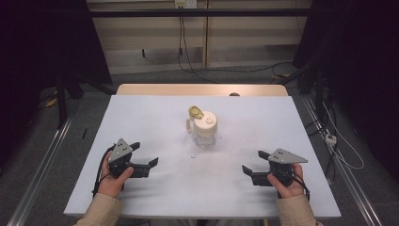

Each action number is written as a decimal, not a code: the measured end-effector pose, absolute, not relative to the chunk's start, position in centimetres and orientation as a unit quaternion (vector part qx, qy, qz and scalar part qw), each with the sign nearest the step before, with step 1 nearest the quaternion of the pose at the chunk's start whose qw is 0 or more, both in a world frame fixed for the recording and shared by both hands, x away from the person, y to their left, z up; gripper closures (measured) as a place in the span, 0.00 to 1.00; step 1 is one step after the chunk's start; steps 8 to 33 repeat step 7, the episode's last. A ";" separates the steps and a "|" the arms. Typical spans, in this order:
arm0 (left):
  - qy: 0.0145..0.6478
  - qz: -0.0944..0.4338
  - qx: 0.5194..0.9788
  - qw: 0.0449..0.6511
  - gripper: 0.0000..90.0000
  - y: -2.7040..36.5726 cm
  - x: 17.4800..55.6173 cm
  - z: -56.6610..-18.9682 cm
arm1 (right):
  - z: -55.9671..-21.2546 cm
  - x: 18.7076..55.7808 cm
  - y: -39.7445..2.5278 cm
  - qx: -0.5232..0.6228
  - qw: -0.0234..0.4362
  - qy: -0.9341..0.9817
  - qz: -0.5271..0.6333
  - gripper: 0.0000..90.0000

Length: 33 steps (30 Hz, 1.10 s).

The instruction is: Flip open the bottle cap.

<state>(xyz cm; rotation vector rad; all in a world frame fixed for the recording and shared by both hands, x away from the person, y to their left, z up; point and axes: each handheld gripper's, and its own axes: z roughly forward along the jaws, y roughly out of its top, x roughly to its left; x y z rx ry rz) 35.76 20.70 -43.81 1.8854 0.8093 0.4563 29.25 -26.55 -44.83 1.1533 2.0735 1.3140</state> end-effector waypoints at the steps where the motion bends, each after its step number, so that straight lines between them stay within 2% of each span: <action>1: 0.332 0.189 0.780 0.495 0.06 20.8 35.7 -43.8 | -44.8 29.3 -26.5 0.415 0.213 0.747 0.473 0.14; 33: 0.332 0.190 0.782 0.493 0.06 20.9 35.7 -43.8 | -44.9 29.2 -26.5 0.413 0.213 0.750 0.472 0.14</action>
